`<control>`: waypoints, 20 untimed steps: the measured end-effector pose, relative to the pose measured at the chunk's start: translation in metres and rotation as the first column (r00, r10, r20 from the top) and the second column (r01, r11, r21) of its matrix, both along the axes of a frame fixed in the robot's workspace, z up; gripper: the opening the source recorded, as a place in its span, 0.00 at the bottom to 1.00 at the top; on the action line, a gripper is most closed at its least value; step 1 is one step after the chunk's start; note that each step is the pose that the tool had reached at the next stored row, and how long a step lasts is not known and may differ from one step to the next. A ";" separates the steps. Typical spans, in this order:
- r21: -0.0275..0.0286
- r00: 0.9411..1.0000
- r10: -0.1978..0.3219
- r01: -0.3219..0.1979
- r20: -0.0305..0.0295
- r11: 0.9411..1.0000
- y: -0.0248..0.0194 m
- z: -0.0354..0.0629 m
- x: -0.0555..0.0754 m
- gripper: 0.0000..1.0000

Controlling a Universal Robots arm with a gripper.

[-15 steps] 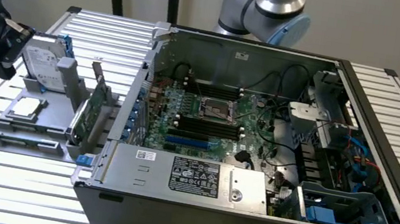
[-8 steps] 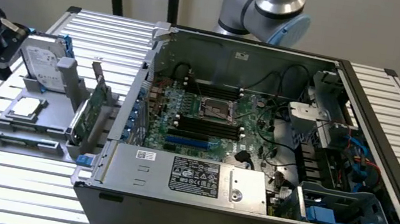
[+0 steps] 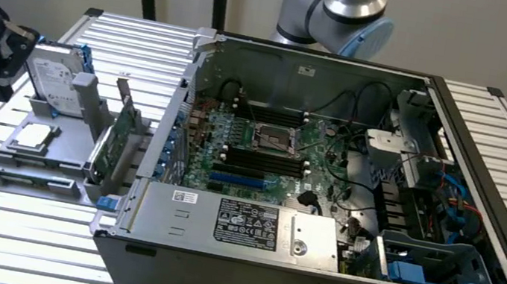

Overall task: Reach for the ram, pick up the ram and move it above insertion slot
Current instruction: 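Pick up the ram and move it above insertion slot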

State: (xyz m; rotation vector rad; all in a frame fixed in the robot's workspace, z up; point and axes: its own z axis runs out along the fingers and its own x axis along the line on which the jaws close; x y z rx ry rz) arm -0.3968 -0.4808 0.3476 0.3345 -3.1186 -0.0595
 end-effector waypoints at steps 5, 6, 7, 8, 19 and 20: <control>0.000 0.996 0.091 -0.091 0.000 0.996 0.0000 0.0000 0.000 0.11; 0.000 0.994 0.110 -0.110 0.000 0.994 0.0000 0.0000 0.000 0.11; 0.000 0.992 0.127 -0.127 0.000 0.992 0.0000 -0.0001 0.000 0.11; 0.000 0.989 0.145 -0.145 0.000 0.989 0.0000 -0.0001 0.000 0.11; 0.000 0.941 0.339 -0.339 0.000 0.941 0.0000 -0.0005 0.000 0.11; 0.000 0.934 0.357 -0.357 0.000 0.934 0.0000 -0.0005 0.000 0.11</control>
